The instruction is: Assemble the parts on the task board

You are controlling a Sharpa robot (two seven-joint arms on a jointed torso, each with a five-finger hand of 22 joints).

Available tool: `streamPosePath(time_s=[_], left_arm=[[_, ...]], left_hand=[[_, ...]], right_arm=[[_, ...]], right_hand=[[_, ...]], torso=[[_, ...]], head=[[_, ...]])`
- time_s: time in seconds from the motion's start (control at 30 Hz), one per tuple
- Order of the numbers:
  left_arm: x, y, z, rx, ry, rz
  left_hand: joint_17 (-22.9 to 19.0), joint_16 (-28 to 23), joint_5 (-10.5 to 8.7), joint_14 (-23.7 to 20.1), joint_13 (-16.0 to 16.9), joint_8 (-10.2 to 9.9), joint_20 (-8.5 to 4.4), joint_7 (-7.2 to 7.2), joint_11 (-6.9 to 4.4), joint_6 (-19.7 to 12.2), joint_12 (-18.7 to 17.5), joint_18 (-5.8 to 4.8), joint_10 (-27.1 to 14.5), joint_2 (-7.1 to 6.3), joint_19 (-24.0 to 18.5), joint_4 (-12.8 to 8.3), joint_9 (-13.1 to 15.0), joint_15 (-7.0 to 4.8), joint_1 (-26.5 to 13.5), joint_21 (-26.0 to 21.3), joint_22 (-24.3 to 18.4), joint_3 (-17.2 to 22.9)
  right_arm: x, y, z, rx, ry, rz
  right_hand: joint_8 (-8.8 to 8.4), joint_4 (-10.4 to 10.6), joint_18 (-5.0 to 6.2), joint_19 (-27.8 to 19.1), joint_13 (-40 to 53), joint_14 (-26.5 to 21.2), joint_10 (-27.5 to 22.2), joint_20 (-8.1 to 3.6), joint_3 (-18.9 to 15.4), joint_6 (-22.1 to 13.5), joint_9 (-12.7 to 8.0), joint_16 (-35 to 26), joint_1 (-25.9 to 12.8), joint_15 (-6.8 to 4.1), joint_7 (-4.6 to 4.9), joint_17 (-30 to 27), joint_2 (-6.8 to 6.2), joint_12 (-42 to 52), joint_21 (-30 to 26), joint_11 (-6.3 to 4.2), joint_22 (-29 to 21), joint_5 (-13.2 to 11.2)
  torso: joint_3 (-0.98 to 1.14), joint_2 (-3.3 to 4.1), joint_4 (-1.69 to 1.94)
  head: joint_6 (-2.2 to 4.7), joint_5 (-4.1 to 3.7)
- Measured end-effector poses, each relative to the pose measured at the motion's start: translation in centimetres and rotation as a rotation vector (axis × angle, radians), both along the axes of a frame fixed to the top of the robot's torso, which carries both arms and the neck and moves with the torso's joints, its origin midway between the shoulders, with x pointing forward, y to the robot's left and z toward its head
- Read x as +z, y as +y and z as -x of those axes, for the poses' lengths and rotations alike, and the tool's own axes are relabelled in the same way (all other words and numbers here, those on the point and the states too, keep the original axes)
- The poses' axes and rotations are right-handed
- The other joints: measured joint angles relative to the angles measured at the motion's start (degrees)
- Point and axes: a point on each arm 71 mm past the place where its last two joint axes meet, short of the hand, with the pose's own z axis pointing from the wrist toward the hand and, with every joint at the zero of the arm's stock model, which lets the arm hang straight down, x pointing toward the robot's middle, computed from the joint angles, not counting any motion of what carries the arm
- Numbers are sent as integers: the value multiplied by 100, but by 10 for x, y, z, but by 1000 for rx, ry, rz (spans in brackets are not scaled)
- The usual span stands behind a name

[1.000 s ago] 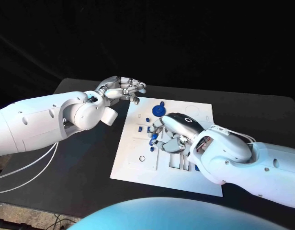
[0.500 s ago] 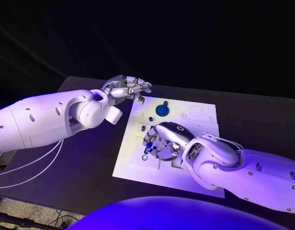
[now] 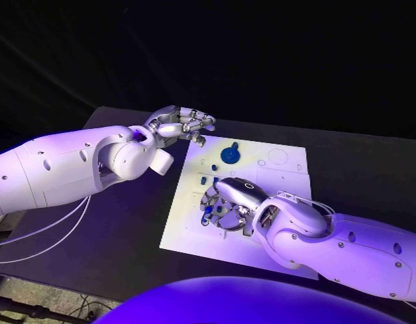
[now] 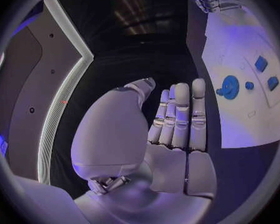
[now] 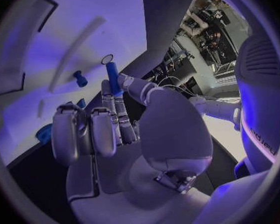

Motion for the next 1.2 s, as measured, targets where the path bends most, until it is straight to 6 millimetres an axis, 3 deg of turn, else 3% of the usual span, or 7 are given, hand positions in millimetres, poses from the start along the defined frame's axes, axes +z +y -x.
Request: streamPosePath(time_s=[1.2], left_arm=[[0, 1, 0, 0, 1, -1]], left_hand=[[0, 0, 0, 0, 4, -1, 21, 19, 0, -19, 0, -1, 0, 29, 20, 0, -1, 0, -29, 0, 0, 0]], right_arm=[[-9, 3, 1, 9, -28, 75]], right_hand=[[-6, -16, 2, 0, 14, 0, 0, 0, 15, -1, 14, 0, -22, 0, 0, -27, -22, -21, -24, 0, 3, 22]], torso=[[7, -8, -11]], head=[[0, 20]])
